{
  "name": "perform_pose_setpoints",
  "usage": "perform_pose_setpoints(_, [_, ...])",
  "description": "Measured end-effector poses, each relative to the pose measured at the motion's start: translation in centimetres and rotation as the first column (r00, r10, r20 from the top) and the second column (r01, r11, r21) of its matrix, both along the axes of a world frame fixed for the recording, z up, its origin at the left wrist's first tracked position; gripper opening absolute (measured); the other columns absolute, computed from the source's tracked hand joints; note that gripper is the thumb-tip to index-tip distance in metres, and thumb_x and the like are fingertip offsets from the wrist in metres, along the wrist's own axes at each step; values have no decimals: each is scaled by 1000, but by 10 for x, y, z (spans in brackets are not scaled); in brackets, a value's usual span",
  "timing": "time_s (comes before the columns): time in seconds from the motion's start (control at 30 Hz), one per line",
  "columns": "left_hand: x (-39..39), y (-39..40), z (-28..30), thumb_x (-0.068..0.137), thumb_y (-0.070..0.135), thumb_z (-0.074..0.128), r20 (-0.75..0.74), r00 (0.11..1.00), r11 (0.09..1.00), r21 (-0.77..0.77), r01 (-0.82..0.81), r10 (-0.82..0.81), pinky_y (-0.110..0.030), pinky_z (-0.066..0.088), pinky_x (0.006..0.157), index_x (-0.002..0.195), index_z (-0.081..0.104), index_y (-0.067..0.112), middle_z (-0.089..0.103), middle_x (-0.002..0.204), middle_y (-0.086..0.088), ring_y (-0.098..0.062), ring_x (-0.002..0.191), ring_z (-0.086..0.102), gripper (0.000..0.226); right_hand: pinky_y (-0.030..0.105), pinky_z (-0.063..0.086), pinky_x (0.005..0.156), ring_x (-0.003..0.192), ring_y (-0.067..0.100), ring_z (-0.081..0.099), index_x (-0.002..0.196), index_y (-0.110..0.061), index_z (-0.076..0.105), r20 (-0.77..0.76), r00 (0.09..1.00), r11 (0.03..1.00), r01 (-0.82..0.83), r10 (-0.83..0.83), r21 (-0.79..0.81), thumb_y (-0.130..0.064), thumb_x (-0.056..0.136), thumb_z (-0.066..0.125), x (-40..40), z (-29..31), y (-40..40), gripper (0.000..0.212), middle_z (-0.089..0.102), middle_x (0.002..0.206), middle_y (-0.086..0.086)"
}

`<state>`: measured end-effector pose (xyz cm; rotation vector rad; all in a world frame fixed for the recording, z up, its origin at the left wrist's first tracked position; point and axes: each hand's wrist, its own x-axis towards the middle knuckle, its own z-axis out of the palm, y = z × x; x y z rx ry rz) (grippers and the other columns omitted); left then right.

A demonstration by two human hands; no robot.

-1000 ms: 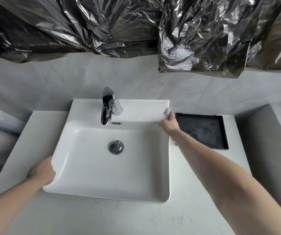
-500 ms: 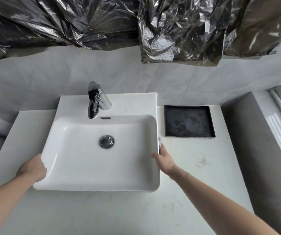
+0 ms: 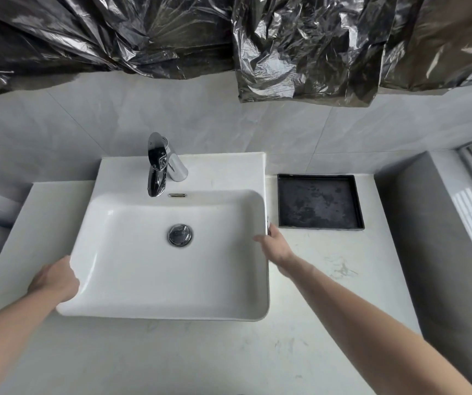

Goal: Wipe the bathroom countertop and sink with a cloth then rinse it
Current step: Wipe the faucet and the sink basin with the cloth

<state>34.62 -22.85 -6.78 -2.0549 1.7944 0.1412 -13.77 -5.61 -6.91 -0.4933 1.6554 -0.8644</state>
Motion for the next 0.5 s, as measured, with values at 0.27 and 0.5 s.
perform_pose_setpoints(0.27, [-6, 4, 5, 82, 12, 52, -33, 999, 1000, -7, -15, 15, -39, 52, 84, 112, 57, 16, 65, 117, -14, -36, 107, 61, 30, 42, 54, 104, 107, 9, 72, 137, -36, 54, 1, 998, 998, -67, 67, 0, -37, 80, 64, 5, 4, 31, 59, 74, 118, -17])
perform_pose_setpoints(0.5, [-8, 6, 13, 81, 16, 52, -64, 998, 1000, 12, -15, 16, -39, 52, 82, 114, 56, 17, 65, 118, -13, -36, 105, 62, 33, 17, 44, 74, 71, -6, 59, 127, -39, 59, 22, 999, 999, -40, 40, 14, -20, 94, 59, 51, 21, 126, 37, 63, 92, -20])
